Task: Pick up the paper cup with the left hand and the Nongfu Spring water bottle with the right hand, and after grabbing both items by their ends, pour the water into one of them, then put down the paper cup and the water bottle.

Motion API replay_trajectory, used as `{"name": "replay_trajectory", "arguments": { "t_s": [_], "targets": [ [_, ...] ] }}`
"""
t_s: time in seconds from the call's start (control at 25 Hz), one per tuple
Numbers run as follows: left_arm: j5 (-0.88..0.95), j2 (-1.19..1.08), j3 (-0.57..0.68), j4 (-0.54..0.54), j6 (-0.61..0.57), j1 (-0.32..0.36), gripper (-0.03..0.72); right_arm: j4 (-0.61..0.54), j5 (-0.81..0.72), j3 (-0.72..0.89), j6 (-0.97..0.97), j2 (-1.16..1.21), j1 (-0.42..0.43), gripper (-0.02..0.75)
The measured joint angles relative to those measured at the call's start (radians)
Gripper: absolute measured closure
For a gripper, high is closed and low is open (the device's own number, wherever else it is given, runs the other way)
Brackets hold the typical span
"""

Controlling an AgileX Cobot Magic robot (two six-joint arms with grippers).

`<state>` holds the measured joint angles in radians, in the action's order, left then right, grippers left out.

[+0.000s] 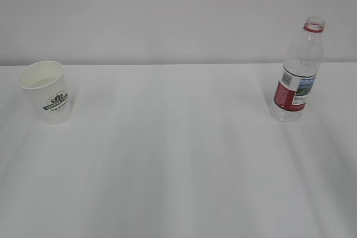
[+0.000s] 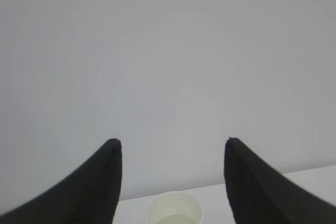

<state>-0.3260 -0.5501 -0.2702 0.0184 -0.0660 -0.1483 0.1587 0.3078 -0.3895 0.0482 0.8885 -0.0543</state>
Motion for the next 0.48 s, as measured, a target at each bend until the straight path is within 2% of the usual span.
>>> {"name": "replay_trajectory", "arguments": {
  "t_s": [0.48],
  "targets": [
    [0.033, 0.02, 0.0, 0.0, 0.0, 0.0, 0.237, 0.0, -0.148, 0.0, 0.0, -0.13, 0.0, 0.147]
  ]
}}
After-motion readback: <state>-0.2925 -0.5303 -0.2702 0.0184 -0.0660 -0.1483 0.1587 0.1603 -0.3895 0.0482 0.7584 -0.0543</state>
